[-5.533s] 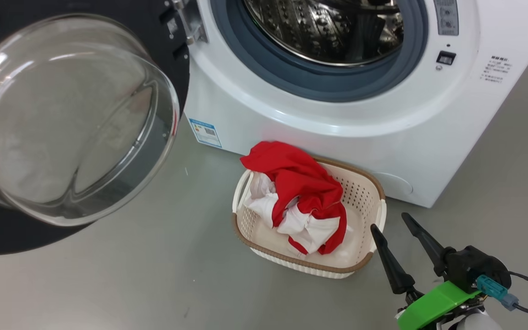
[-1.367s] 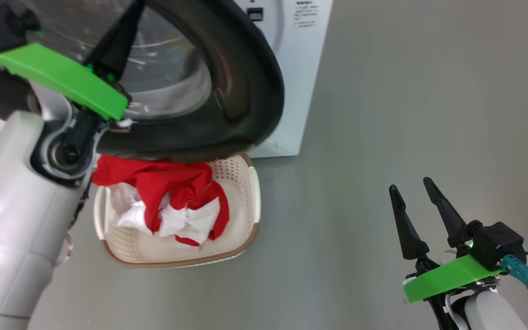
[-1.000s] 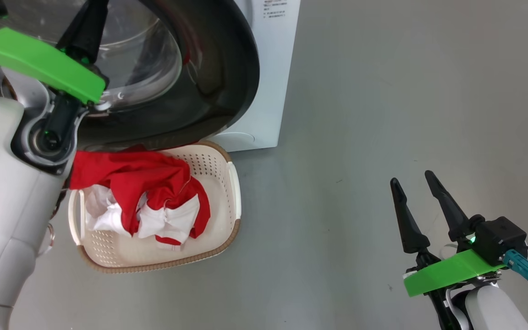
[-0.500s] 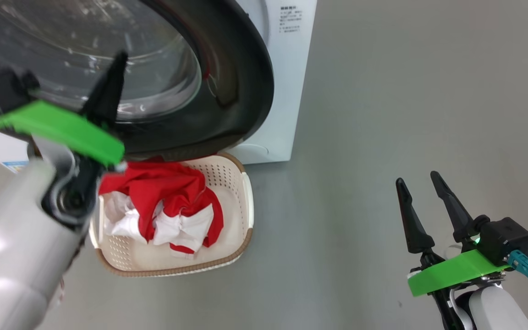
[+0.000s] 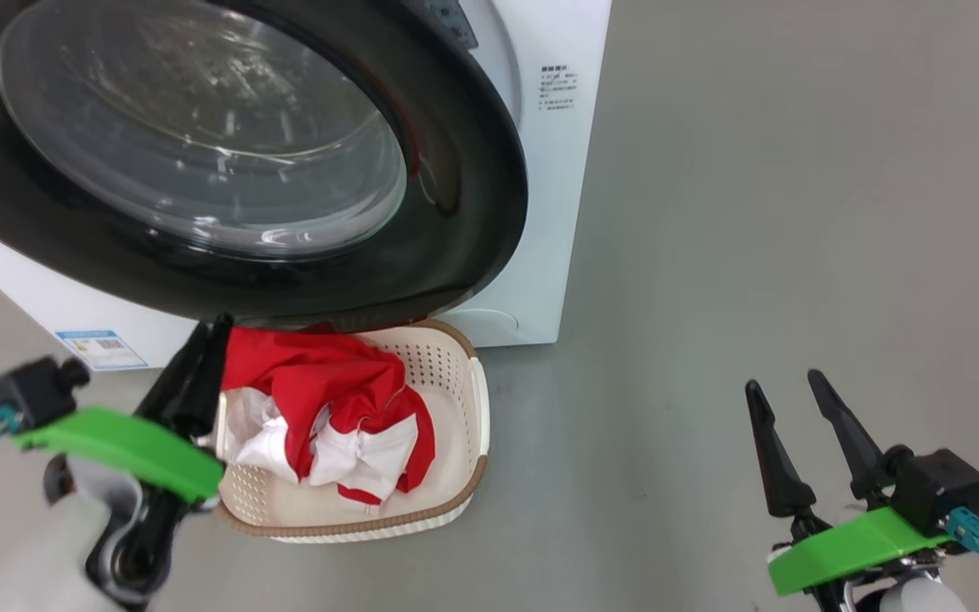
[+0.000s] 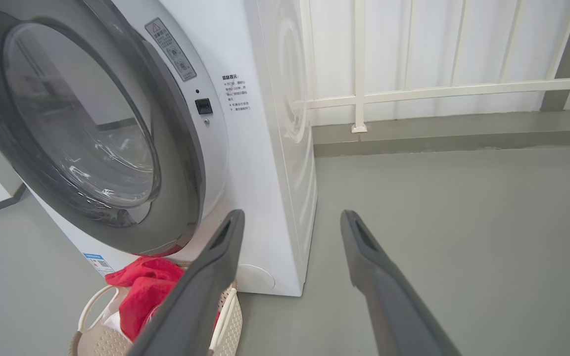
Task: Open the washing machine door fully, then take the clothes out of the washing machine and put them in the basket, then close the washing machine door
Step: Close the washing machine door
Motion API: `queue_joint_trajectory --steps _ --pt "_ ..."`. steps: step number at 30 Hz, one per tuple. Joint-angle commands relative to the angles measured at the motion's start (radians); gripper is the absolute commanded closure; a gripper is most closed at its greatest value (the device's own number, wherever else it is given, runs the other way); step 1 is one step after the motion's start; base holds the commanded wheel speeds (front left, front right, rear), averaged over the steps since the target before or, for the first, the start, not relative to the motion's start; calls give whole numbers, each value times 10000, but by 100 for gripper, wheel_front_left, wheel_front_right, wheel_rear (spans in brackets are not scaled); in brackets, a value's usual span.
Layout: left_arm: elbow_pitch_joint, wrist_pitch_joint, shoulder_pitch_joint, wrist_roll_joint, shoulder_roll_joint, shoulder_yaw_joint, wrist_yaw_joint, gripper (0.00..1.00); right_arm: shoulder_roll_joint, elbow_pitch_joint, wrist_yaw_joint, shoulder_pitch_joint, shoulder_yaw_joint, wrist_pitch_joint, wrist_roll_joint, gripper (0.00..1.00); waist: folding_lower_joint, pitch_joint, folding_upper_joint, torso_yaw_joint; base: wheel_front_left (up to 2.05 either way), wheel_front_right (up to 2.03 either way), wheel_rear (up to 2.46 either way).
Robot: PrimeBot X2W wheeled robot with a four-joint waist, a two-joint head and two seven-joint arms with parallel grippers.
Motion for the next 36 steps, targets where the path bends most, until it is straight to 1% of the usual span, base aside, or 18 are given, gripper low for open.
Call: queue_joint_trajectory --steps 1,7,12,17,20,25,26,27,30,31,33,34,36 --pt "-271 -116 188 356 356 735 -63 0 -69 -244 48 35 135 -63 -68 0 0 -92 0 24 0 0 0" --pt "-765 -118 2112 1989 -60 2296 -63 0 -127 -236 48 413 80 -63 -60 0 0 -340 0 -151 0 0 0" --pt "-1251 -119 3454 3439 -515 3839 -63 0 -164 -250 48 555 40 -63 -55 0 0 -428 0 -332 0 0 0" --pt "-1682 -119 4439 5278 -964 5060 -63 0 -198 -258 48 648 29 -63 -38 0 0 -457 0 -480 0 0 0" --pt "-1941 -119 4876 6134 -1328 5745 -63 0 -226 -239 48 683 44 -63 -29 0 0 -492 0 -577 0 0 0" --pt "-2419 -119 5501 7203 -1871 6729 -63 0 -266 -230 48 714 26 -63 -16 0 0 -586 0 -739 0 0 0" --pt "-2419 -119 5501 7203 -1871 6729 -63 0 -266 -230 48 714 26 -63 -16 0 0 -586 0 -739 0 0 0" --pt "-2549 -119 5614 7432 -1959 6931 -63 0 -274 -231 48 732 22 -63 -18 0 0 -622 0 -768 0 0 0" --pt "-3116 -120 6034 8472 -2277 7564 -63 0 -320 -257 48 811 -19 -63 -11 0 0 -731 0 -838 0 0 0" --pt "-3357 -120 6215 8899 -2500 7864 -63 0 -347 -248 48 874 -21 -63 -3 0 0 -836 0 -853 0 0 0" --pt "-3536 -120 6415 9297 -2671 8007 -63 0 -376 -247 48 955 -24 -63 0 0 0 -906 0 -858 0 0 0" --pt "-3623 -120 6579 9600 -2843 8115 -63 0 -388 -254 48 1032 -32 -63 -8 0 0 -961 0 -846 0 0 0" --pt "-3637 -120 6709 9838 -2969 8134 -63 0 -392 -246 48 1097 -42 -63 -17 0 0 -1010 0 -826 0 0 0"
